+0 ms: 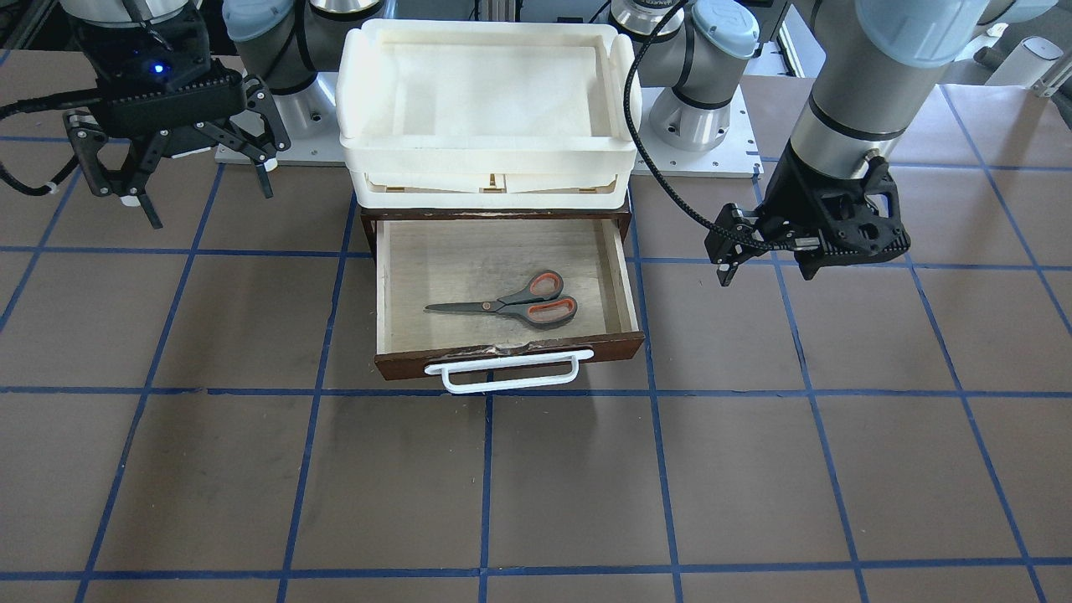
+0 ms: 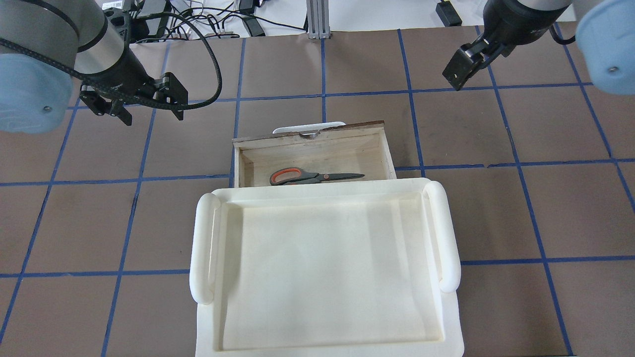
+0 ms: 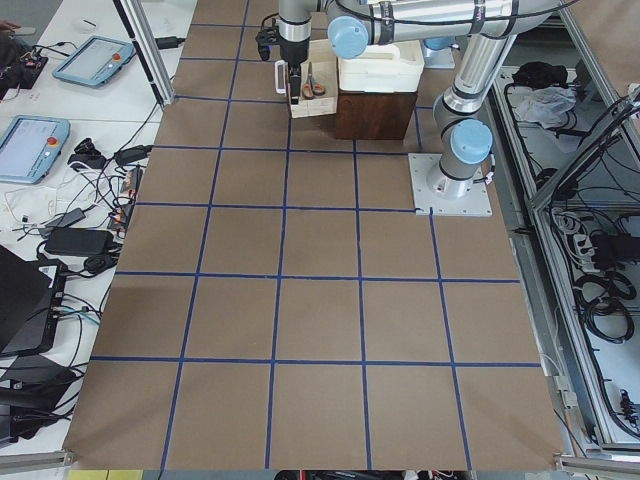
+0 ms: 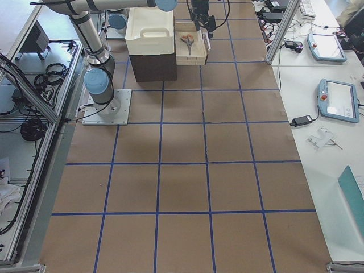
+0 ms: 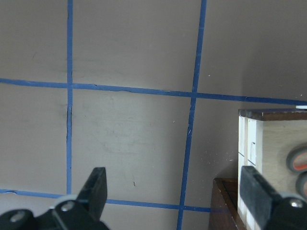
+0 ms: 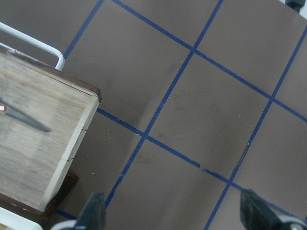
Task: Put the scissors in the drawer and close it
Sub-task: 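Raise the right gripper out of the drawer and withdraw, then move the left gripper over the drawer's front edge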
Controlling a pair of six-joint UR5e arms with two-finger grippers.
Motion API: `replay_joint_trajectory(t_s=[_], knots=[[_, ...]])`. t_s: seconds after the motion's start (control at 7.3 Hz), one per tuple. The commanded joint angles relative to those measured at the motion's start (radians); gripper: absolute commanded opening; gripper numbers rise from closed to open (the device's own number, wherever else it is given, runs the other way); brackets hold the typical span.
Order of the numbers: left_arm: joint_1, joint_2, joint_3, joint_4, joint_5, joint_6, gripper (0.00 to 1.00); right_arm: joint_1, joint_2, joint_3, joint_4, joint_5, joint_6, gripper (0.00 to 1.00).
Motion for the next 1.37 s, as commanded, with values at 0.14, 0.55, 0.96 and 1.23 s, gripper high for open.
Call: replay_joint_trajectory(t_s=[0.14, 0.55, 0.96, 1.23], knots=[[-0.002, 0.008, 0.019, 0.008, 0.001, 0.002, 1.00, 0.034, -0.022, -0.003, 0.074, 0.047, 0.490, 1.00], [0.001, 0.027, 0.047, -0.029, 0.001, 0.004, 1.00, 0.036, -0.028, -0.002, 0.180, 0.050, 0.562, 1.00], [0.001, 0.015, 0.070, -0.057, -0.002, 0.002, 1.00, 0.036, -0.028, 0.000, 0.185, 0.047, 0.554, 1.00], [0.000, 0.010, 0.070, -0.057, -0.002, 0.002, 1.00, 0.036, -0.028, 0.000, 0.183, 0.041, 0.548, 1.00]])
